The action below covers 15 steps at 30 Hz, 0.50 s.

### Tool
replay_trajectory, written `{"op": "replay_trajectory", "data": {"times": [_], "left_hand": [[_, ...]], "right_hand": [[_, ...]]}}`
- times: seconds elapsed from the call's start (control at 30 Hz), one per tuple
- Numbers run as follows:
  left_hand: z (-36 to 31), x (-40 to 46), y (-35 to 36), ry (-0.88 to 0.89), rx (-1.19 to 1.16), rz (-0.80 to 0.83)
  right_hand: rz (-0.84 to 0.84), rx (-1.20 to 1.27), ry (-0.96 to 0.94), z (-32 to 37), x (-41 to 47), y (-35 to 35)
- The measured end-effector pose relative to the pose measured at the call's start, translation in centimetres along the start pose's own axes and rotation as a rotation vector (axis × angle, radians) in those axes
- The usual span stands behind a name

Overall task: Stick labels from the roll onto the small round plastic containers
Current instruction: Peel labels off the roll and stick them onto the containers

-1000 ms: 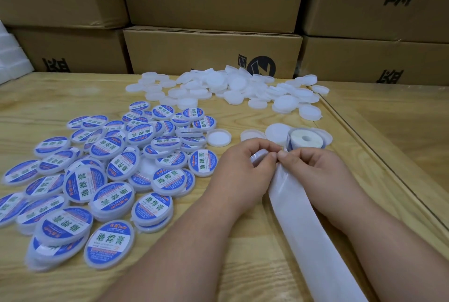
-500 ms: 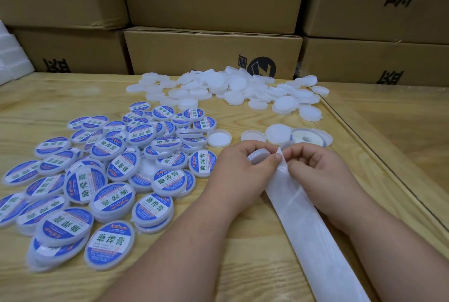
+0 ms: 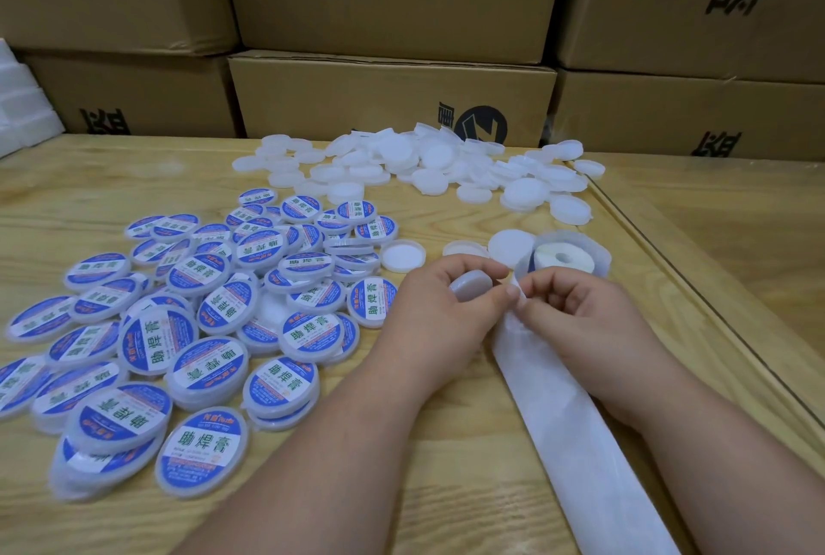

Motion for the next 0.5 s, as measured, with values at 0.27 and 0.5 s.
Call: {"op": "replay_trajectory", "data": {"times": [0.27, 0.5], "left_hand": [[0.0, 0.2, -0.2, -0.013, -0.070, -0.056], [-0.5, 0.3, -1.2, -0.031, -0.292, -0.199]], "right_hand": [[0.068, 0.042, 0.001, 0.7, -0.3, -0.1], [-0.086, 0.071, 0.068, 0.4, -0.1, -0.1]]}}
Point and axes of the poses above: each hand's wrist, its own x-axis towards the middle knuckle, its own y-axis out of the palm, z = x × y, the point moved 2 cm from there along x, towards the middle knuckle, and after that the axes turned 7 degrees about -x, right-handed, at the moved point
